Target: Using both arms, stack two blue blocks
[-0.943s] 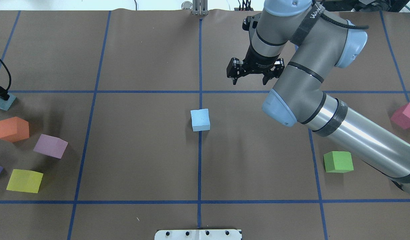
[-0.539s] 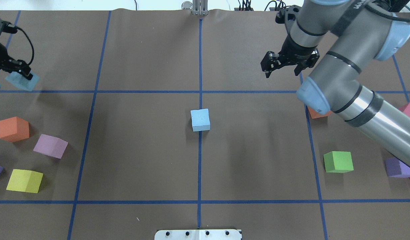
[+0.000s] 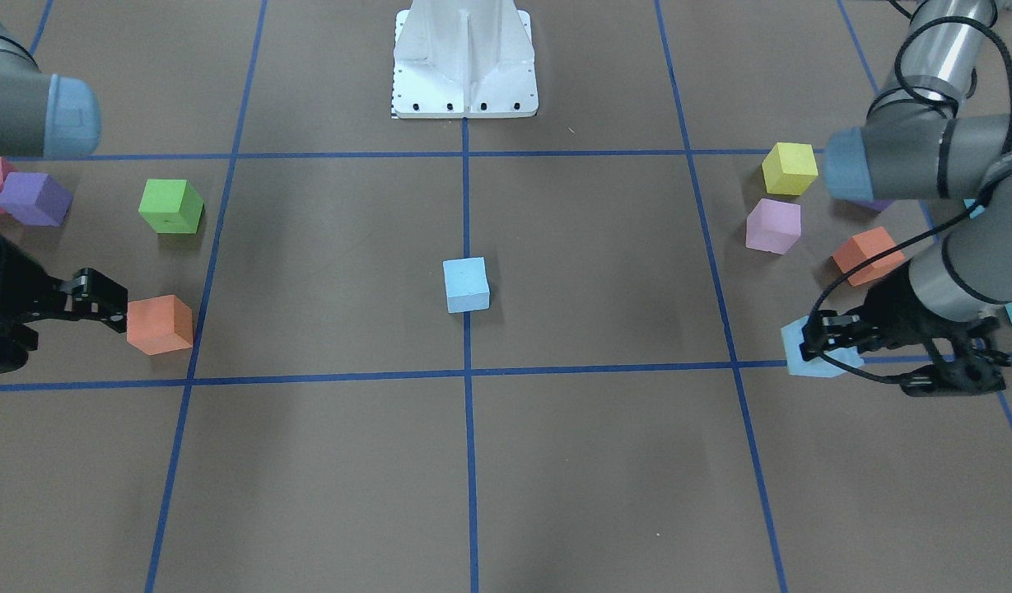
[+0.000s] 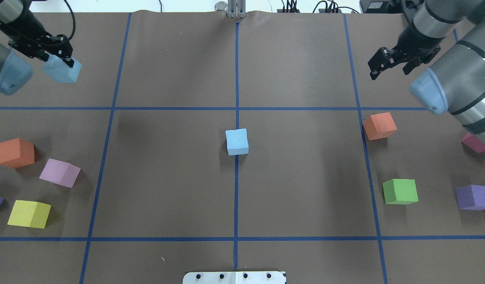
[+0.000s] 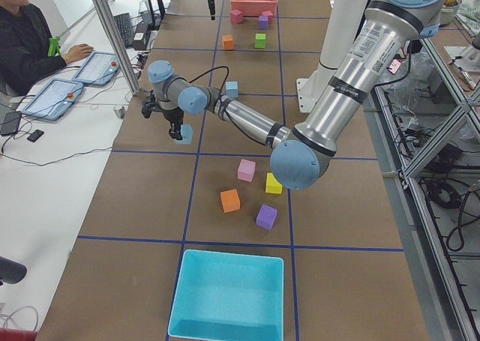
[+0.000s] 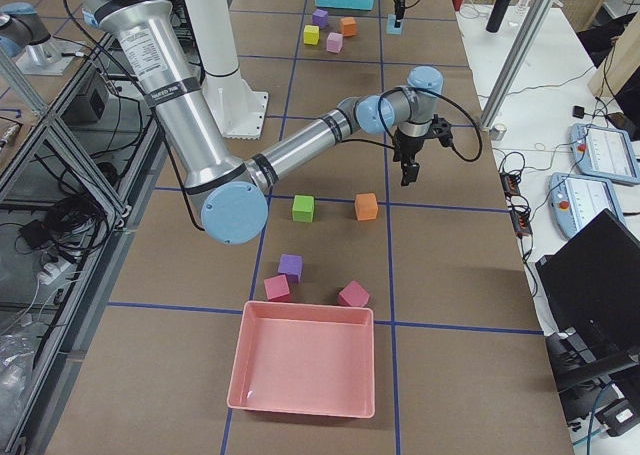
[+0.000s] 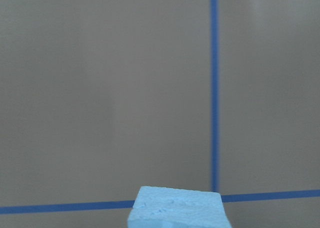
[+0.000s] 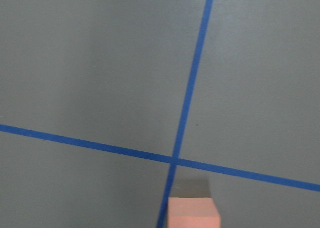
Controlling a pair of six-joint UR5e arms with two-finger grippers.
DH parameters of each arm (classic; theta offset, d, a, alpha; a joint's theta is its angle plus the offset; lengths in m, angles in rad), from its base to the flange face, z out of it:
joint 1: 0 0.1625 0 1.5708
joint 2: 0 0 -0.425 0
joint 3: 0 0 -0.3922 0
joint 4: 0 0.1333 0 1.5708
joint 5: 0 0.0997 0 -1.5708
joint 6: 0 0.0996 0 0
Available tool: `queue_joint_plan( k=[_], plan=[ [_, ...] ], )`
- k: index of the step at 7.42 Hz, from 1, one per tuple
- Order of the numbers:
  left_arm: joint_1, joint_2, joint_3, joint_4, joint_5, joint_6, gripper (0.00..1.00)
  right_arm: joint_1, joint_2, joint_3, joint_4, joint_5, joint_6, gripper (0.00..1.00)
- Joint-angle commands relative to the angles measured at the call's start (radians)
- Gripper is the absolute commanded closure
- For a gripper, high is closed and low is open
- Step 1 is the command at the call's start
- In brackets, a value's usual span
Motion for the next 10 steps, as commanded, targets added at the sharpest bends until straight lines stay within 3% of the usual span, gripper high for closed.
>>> queue_joint_plan(
  k=[1, 4, 8, 10],
  plan=[
    [0.137, -0.122, -0.039, 0.029, 0.036, -0.292, 0.55, 0.106, -0.031, -0.082, 0.003, -0.002, -0.191, 0.00],
    [0.314, -0.294, -0.053, 0.131, 0.138, -0.500, 0.55, 0.157, -0.025, -0.127, 0.001, 0.000, -0.244, 0.00],
    [0.504, -0.362, 0.001, 0.118, 0.312, -0.642, 0.55, 0.164, -0.025, -0.129, 0.001, 0.001, -0.244, 0.00],
    [0.533, -0.387, 0.042, 0.115, 0.321, -0.660, 0.54, 0.166, -0.025, -0.129, 0.001, 0.003, -0.244, 0.00]
  ],
)
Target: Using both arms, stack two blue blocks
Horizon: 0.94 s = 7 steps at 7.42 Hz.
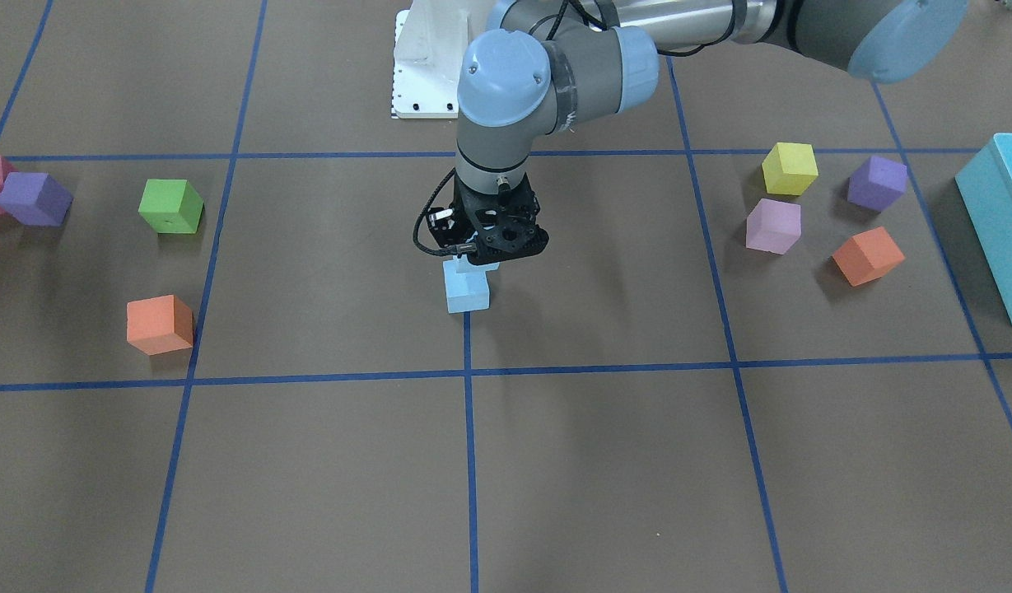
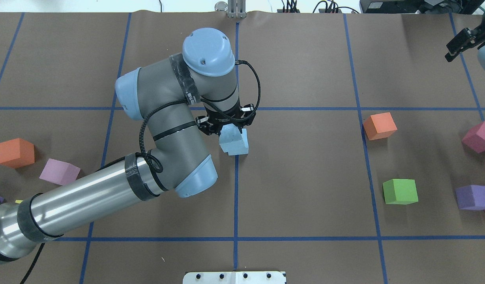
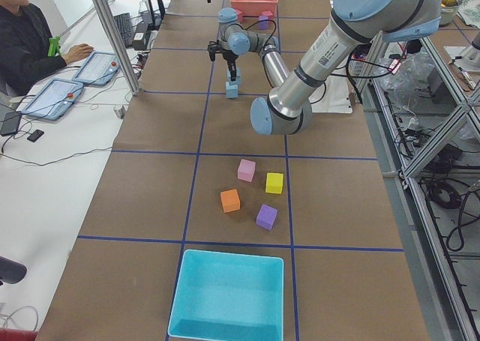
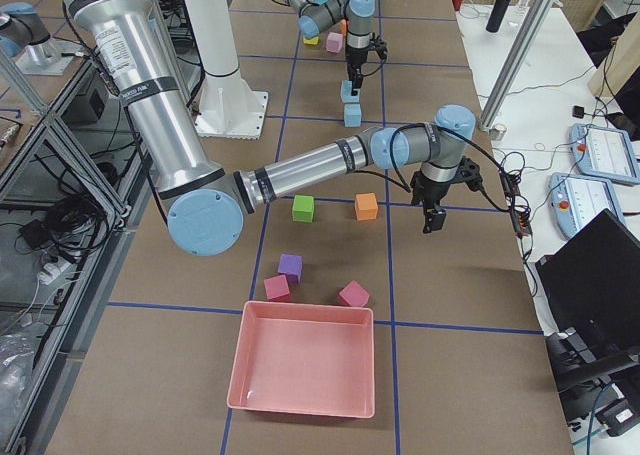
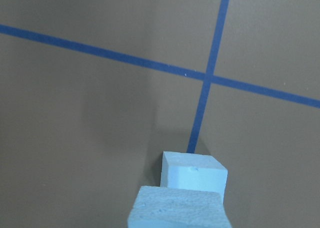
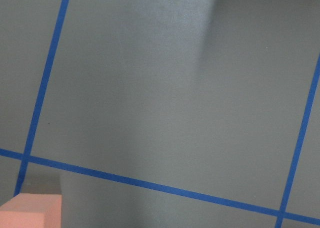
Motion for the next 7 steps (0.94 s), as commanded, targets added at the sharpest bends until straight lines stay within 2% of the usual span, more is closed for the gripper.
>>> queue_joint_plan(
  k=[1, 4, 7],
  plan=[
    [0.026, -0.016, 0.029, -0.004, 0.011, -0.016, 0.54, -0.001, 0.000, 0.000, 0.000, 0.000, 0.000, 0.00],
    [0.026, -0.033, 0.092, -0.057, 0.052, -0.007, 0.54, -0.001, 0.002, -0.005, 0.000, 0.000, 0.000, 0.00],
    [0.023, -0.036, 0.102, -0.062, 0.054, -0.003, 0.55, -0.002, 0.003, -0.008, 0.002, 0.000, 0.002, 0.00]
  ],
)
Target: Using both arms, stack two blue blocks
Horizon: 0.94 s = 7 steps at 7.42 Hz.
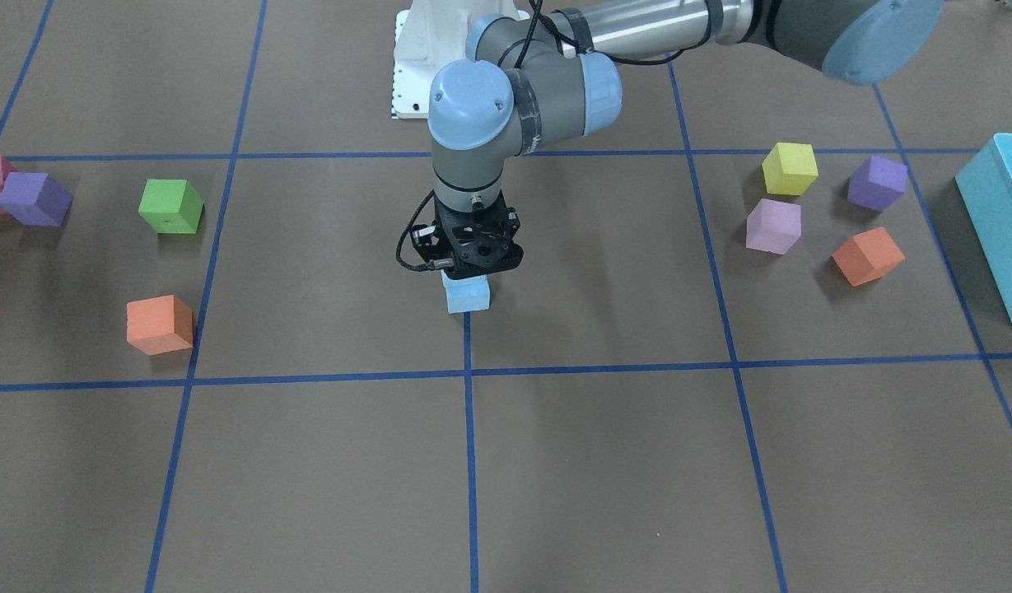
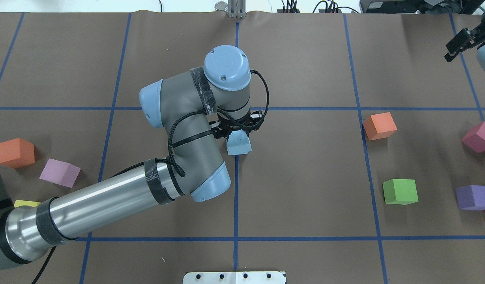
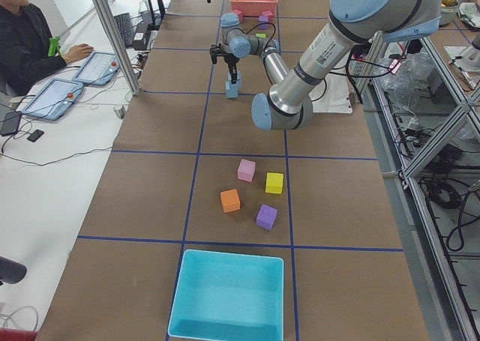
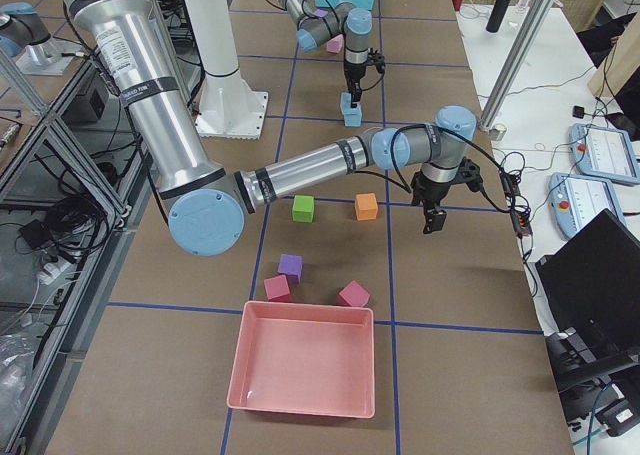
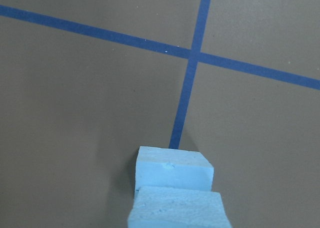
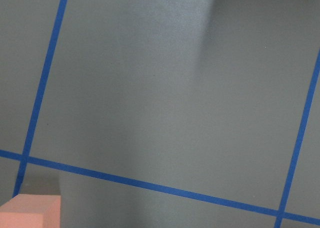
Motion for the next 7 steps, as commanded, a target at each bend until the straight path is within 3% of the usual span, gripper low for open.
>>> queue_joint_plan(
  k=[1, 6, 7],
  plan=[
    [-0.005, -0.003, 0.001, 0.000, 0.000, 0.016, 0.55, -0.001, 0.000, -0.001, 0.001, 0.000, 0.000, 0.00],
    [-0.025, -0.006, -0.003, 0.005, 0.000, 0.023, 0.54, -0.001, 0.000, -0.001, 0.002, 0.000, 0.000, 0.00],
    [-0.025, -0.006, -0.002, 0.005, 0.000, 0.024, 0.48, -0.001, 0.000, -0.001, 0.001, 0.000, 0.000, 0.00]
  ],
)
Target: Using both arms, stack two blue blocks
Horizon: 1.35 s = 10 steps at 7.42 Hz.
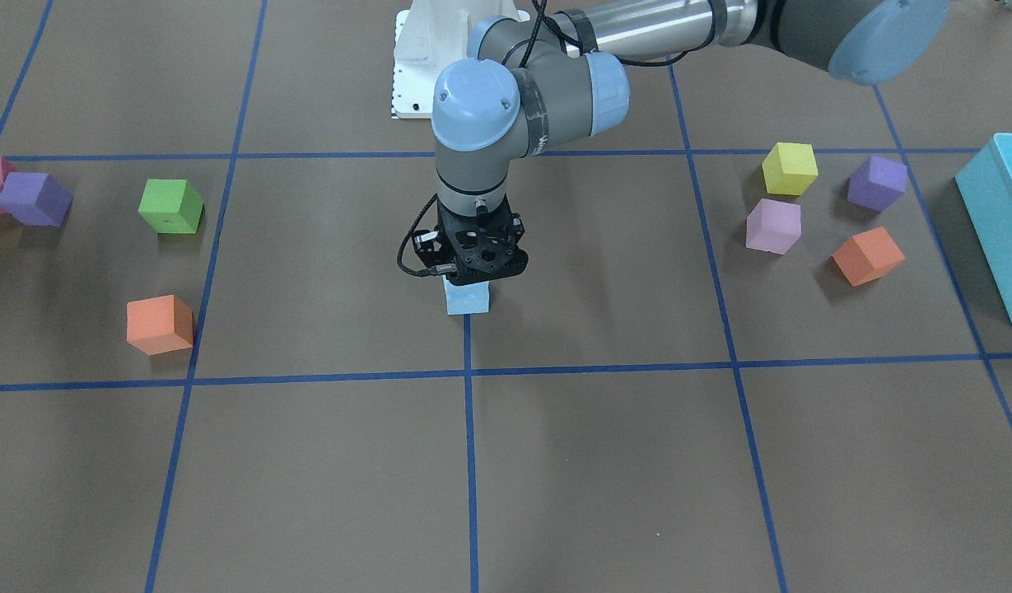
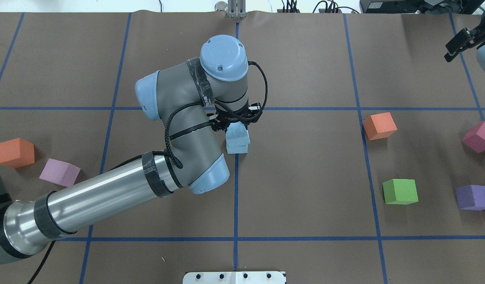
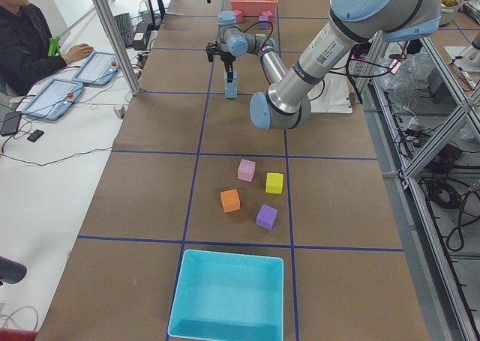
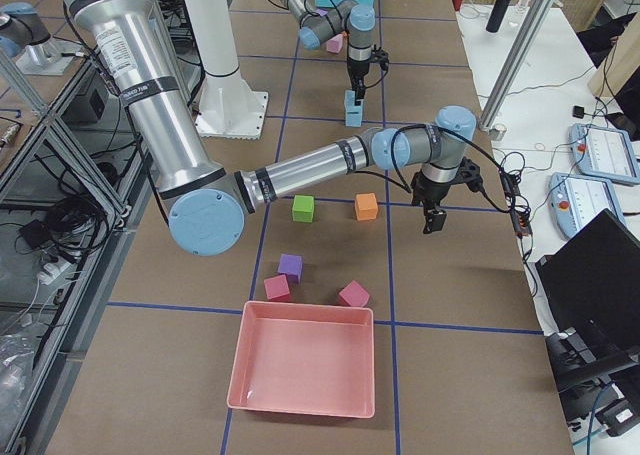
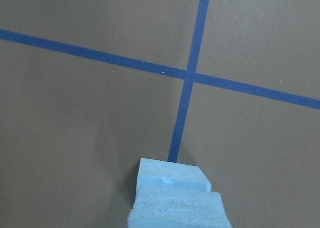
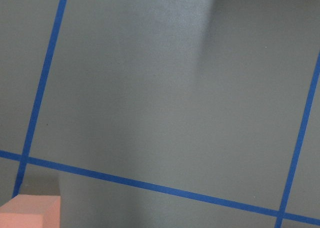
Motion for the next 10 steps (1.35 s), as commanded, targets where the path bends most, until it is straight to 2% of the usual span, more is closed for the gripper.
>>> queue_joint_plan(
  k=[1, 3, 5, 6, 7, 8, 10],
  plan=[
    [-0.001, 0.000, 0.001, 0.002, 0.002, 0.015, 0.25, 0.000, 0.000, 0.000, 0.001, 0.000, 0.000, 0.00],
    [-0.001, 0.000, 0.003, 0.002, 0.000, 0.016, 0.04, 0.000, 0.002, 0.000, -0.001, 0.000, 0.000, 0.00],
    [-0.011, 0.000, -0.015, 0.006, -0.003, 0.019, 0.03, 0.000, 0.003, -0.002, -0.001, 0.000, 0.002, 0.00],
    [-0.074, 0.004, -0.066, 0.049, -0.052, 0.063, 0.03, 0.000, 0.003, -0.005, 0.001, 0.000, 0.002, 0.00],
    [-0.191, 0.021, -0.130, 0.146, -0.158, 0.217, 0.03, 0.000, 0.003, -0.008, 0.001, 0.000, 0.003, 0.00],
    [-0.293, 0.126, -0.232, 0.191, -0.217, 0.363, 0.03, 0.000, 0.003, -0.009, 0.004, -0.001, 0.012, 0.00],
    [-0.456, 0.309, -0.322, 0.195, -0.280, 0.613, 0.03, -0.002, 0.005, -0.011, 0.004, 0.000, 0.015, 0.00]
  ],
)
